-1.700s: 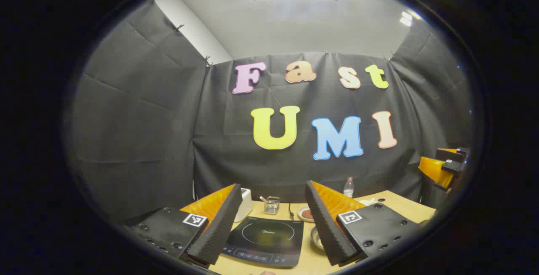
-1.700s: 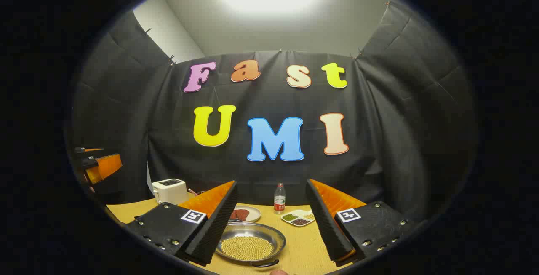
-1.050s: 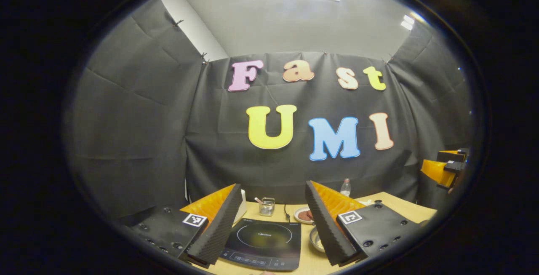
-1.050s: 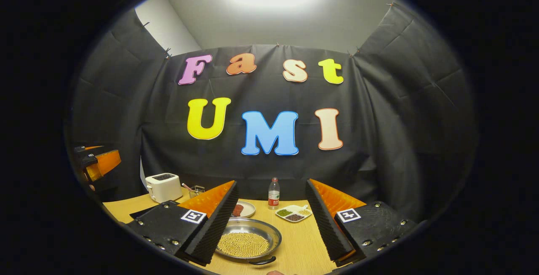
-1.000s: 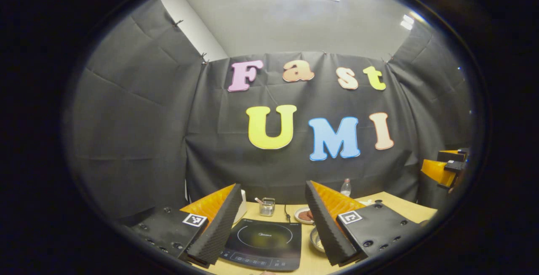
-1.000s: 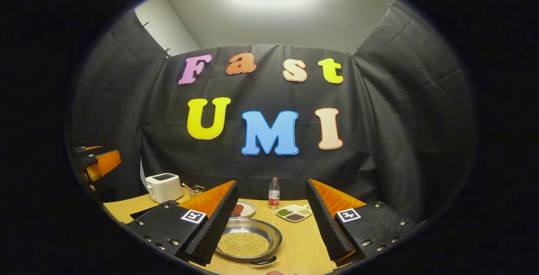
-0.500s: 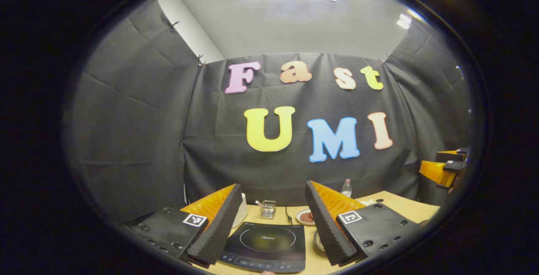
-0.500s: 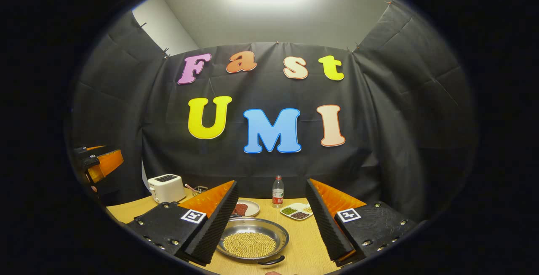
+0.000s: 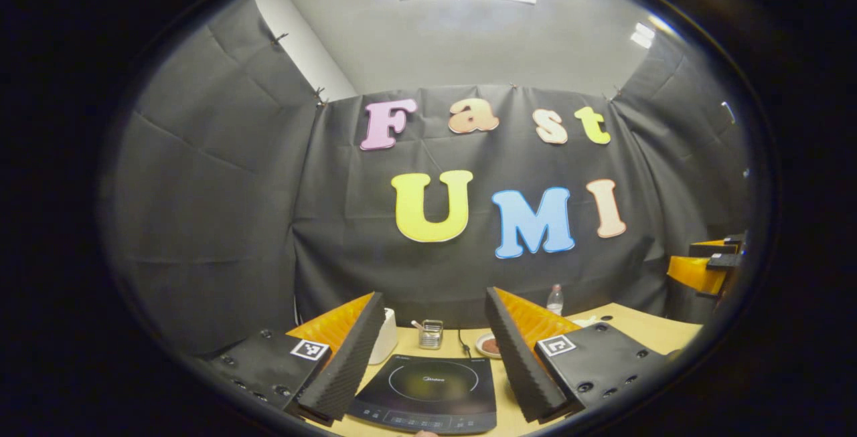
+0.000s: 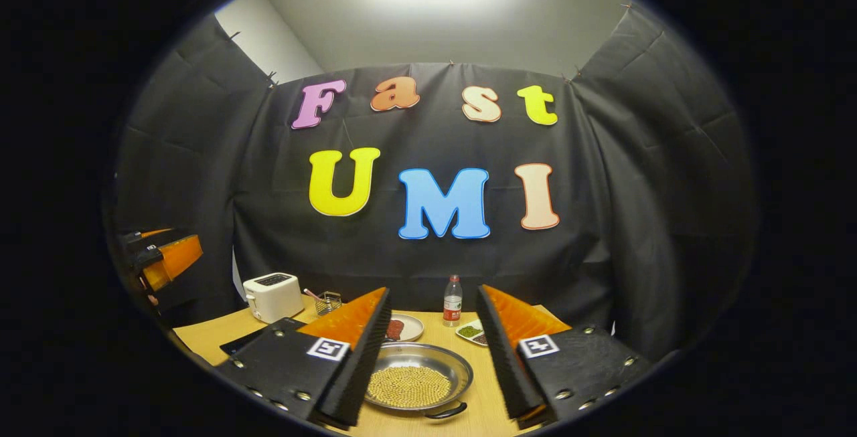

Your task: First push the handle of the pot to place it horizontally, then grasp the pot with both hands and set it on the induction cooktop.

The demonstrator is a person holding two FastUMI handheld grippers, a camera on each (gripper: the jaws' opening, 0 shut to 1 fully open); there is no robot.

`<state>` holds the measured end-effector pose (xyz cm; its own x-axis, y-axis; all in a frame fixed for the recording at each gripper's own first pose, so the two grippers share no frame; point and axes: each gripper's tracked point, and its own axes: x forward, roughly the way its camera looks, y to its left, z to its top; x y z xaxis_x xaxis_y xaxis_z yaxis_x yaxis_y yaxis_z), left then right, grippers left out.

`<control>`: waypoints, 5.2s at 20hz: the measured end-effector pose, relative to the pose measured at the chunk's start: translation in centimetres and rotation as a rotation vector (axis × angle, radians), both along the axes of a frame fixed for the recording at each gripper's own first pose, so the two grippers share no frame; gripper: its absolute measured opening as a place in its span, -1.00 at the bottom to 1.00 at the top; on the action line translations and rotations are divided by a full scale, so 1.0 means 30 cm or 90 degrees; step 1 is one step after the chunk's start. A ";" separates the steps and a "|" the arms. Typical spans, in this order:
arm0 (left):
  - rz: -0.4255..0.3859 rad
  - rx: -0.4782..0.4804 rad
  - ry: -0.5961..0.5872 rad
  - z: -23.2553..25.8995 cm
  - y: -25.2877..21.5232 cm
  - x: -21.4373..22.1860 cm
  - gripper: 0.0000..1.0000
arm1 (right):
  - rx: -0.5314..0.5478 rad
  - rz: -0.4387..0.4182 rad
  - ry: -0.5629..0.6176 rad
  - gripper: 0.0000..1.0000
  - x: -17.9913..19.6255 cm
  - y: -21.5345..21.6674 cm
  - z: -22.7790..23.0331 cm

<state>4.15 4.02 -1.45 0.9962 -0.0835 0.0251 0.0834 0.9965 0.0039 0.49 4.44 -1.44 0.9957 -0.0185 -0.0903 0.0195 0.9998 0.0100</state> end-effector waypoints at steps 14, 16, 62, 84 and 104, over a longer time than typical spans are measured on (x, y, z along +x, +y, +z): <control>-0.021 -0.016 -0.011 -0.014 0.095 0.043 0.94 | -0.051 0.032 0.034 -0.98 -0.015 0.144 -0.057; -0.022 -0.017 -0.009 -0.019 0.090 0.052 1.00 | -0.044 0.051 0.048 -0.98 -0.010 0.161 -0.082; 0.086 0.066 0.091 -0.183 -0.236 0.226 1.00 | 0.036 0.353 0.642 -0.98 -0.104 0.018 -1.015; 0.105 0.073 0.115 -0.277 -0.335 0.296 0.96 | 0.002 0.249 0.612 -0.98 0.173 -0.318 -1.073; 0.000 -0.020 0.224 -0.569 -0.418 0.428 0.95 | 0.062 0.163 0.435 1.00 0.353 -0.415 -0.878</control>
